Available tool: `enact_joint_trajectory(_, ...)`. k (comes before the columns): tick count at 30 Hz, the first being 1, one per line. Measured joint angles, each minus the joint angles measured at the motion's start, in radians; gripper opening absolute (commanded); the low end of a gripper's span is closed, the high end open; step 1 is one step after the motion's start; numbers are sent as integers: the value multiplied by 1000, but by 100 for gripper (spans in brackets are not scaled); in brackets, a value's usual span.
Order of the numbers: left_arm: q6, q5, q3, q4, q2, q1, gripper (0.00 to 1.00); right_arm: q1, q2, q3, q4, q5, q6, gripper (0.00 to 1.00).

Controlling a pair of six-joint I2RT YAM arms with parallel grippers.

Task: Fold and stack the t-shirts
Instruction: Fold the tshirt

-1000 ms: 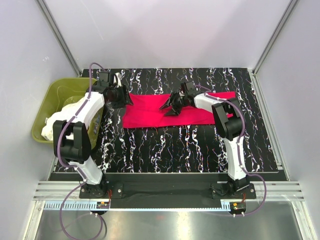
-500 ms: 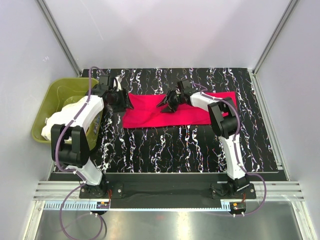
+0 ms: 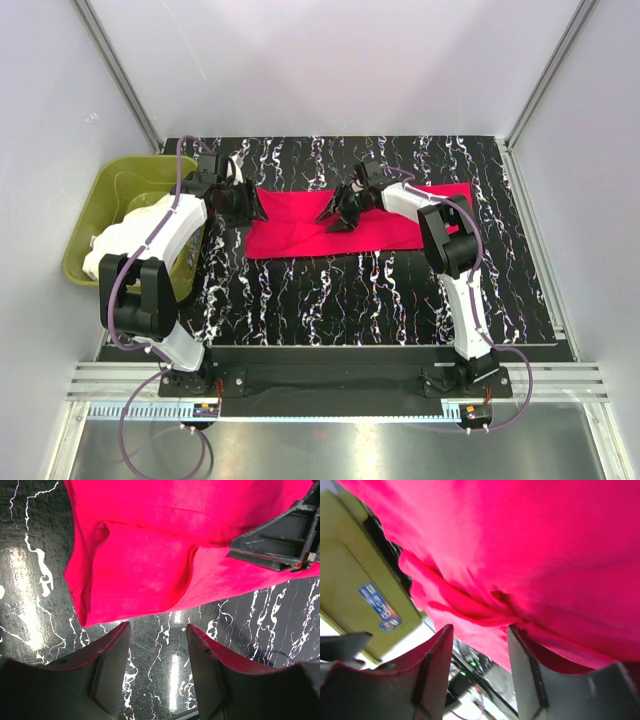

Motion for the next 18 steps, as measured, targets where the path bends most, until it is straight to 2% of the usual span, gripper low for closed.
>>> enact_joint_trajectory(7, -1, 0, 0, 0, 0, -3, 54, 0, 18, 192, -210, -28, -264, 64)
enact_joint_trajectory(13, -25, -1, -29, 10, -21, -15, 53, 1, 35, 314, -286, -58, -467, 58)
enact_joint_trajectory(18, -55, -5, -79, 6, -85, -18, 53, 15, 132, 470, -344, -109, -606, 55)
